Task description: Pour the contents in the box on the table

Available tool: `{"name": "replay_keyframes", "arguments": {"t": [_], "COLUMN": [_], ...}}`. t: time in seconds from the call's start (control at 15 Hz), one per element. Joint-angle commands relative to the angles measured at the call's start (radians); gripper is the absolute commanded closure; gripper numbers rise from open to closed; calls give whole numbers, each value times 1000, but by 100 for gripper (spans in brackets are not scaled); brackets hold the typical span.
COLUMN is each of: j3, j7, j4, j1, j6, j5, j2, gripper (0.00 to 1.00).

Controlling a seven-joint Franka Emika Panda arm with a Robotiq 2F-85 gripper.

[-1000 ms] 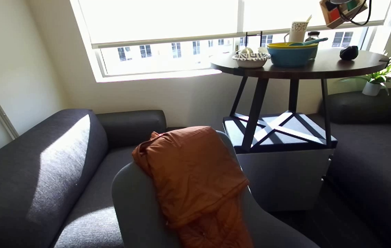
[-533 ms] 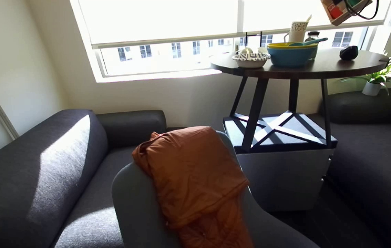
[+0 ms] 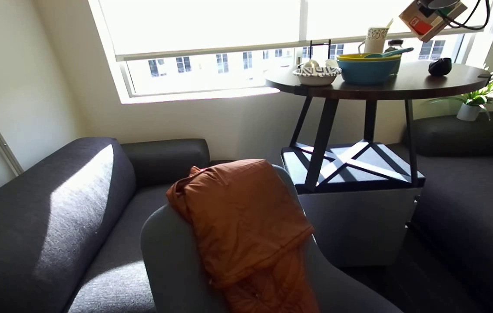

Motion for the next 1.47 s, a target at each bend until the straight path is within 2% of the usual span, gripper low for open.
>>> {"name": "replay_keyframes", "arguments": {"t": [0.0,0.13,0.27,0.33,0.4,0.47,0.67,0.87,1.4], "j3": [92,146,208,114,126,261,360,433,509], "j7": [-37,-46,26,80,124,142,200,210,233], "j4": [-119,-170,-189,-204,-216,-221,-246,-264,-306], "j1": [-23,-48,-83,1,1,-99,-160,-209,-266], "j6": [25,22,-25,-20,-41,-91,-179,-250,-380], "j5": [-194,-296,-429,-477,-538,-600,-691,-732,-861], "j2": [-147,-205,-225,-212,-215,-233,-221,-200,-180], "gripper": [98,98,98,98,98,98,98,98,98]}}
